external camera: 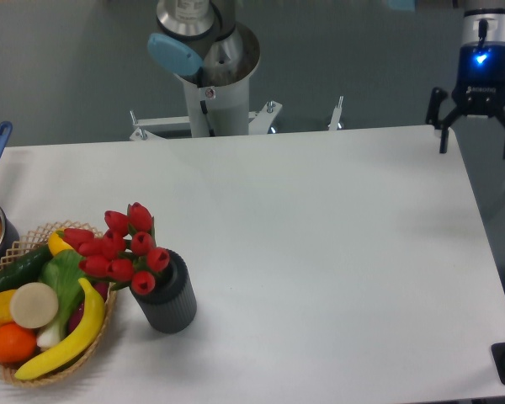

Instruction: Insert the flowers into the vase

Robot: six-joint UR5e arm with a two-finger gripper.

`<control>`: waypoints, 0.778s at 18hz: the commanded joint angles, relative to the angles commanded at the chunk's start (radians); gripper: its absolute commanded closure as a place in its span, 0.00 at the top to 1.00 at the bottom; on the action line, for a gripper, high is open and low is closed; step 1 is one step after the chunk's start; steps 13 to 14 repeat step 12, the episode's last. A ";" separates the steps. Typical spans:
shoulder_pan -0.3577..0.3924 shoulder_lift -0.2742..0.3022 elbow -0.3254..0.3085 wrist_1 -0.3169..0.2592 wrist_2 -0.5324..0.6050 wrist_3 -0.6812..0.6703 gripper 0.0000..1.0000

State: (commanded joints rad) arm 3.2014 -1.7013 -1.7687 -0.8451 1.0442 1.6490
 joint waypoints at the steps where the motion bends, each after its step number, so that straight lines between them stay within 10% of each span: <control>1: -0.002 0.011 0.002 -0.008 0.037 0.002 1.00; 14: 0.101 0.065 0.068 -0.325 0.209 0.429 1.00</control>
